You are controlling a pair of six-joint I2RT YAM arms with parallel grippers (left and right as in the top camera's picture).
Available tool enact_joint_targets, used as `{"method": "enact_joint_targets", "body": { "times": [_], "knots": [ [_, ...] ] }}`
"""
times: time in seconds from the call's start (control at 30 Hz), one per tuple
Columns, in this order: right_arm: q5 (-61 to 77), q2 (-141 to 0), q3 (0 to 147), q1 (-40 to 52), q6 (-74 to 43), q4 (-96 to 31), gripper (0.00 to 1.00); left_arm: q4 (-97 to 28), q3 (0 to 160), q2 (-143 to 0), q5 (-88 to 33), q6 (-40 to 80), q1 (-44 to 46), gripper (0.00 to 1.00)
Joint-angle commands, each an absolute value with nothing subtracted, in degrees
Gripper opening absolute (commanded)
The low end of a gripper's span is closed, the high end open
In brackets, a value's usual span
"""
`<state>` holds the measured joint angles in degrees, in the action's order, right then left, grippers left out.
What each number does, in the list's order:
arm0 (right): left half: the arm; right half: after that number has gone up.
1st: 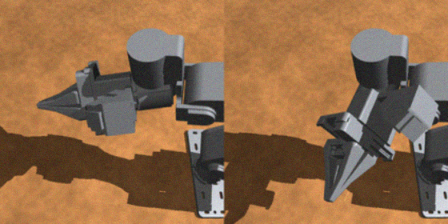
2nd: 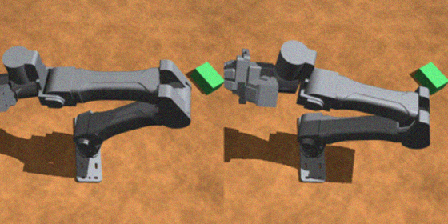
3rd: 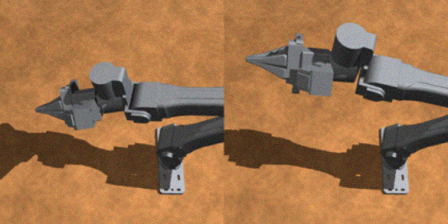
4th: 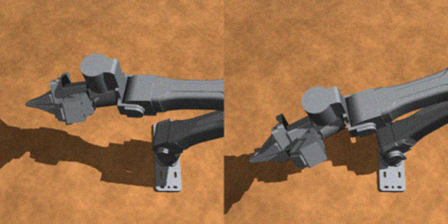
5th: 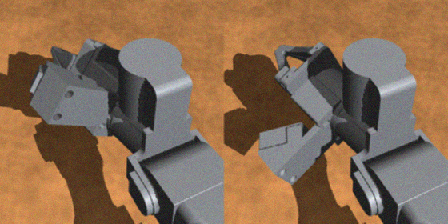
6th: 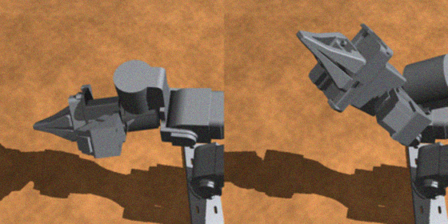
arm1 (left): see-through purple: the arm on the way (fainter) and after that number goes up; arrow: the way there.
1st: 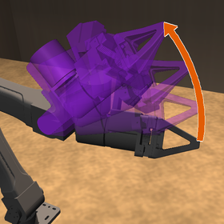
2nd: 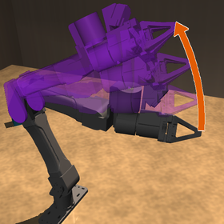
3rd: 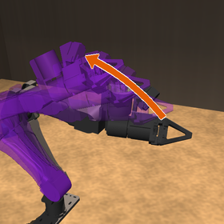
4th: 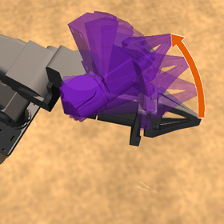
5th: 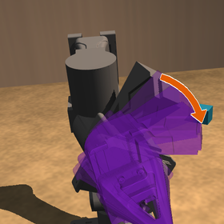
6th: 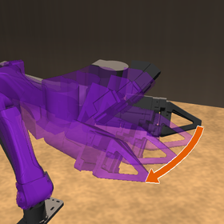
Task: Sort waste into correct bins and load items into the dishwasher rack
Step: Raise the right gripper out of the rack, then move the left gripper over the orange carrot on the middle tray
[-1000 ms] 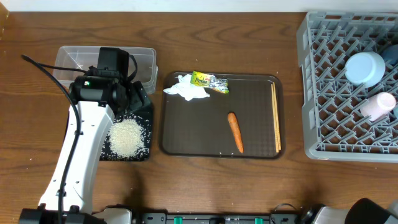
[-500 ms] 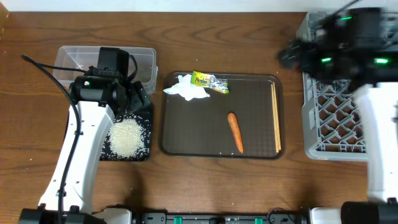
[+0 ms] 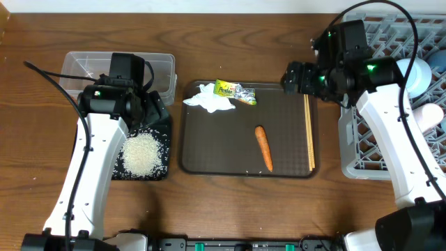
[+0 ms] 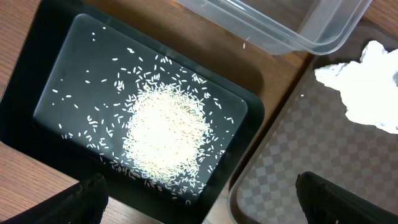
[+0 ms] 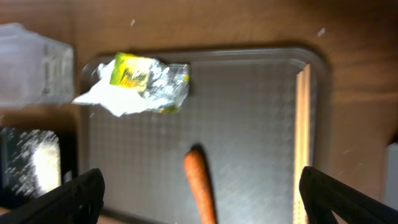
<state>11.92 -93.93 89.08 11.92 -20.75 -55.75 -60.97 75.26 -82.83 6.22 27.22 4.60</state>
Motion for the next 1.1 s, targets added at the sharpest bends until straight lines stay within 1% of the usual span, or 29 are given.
{"method": "enact_joint_targets", "body": {
  "times": [0.0,0.27,0.47,0.53,0.73,0.87,0.9,0.97,1.07],
  "knots": [
    [1.89,-94.15,88.68,11.86,-19.97,-53.58,0.99,-61.04,75.88,-82.63,6.68,27.77,4.40,0.99],
    [-20.62,-94.17,88.68,7.14,-19.40,-47.09,0.99,-61.04,75.88,-82.63,6.68,27.77,4.40,0.99],
    [-21.37,-94.17,88.68,2.39,-19.46,-47.35,0.99,-60.10,75.88,-82.63,6.63,27.83,4.40,0.99],
    [-21.39,-94.17,88.68,1.58,-19.44,-47.35,0.99,-58.83,75.88,-82.63,5.96,29.82,4.40,0.99],
    [-21.39,-94.17,88.68,1.15,-19.44,-47.35,0.99,-58.70,75.88,-82.63,-3.53,39.62,4.40,0.99],
    [-21.39,-94.17,88.68,1.15,-19.46,-47.35,0.99,-59.59,75.81,-82.74,-16.97,43.24,4.75,0.99],
    [-21.39,-94.17,88.68,1.15,-19.44,-47.35,0.99,-58.78,75.66,-82.87,-21.02,43.20,5.43,0.99],
    [-21.39,-94.17,88.68,1.15,-19.44,-47.35,0.99,-57.14,75.44,-83.18,-24.64,43.16,7.73,0.99],
    [-21.39,-94.17,88.68,1.15,-19.44,-47.35,0.99,-55.75,75.40,-83.66,-24.86,42.30,12.95,0.98]
  ]
}}
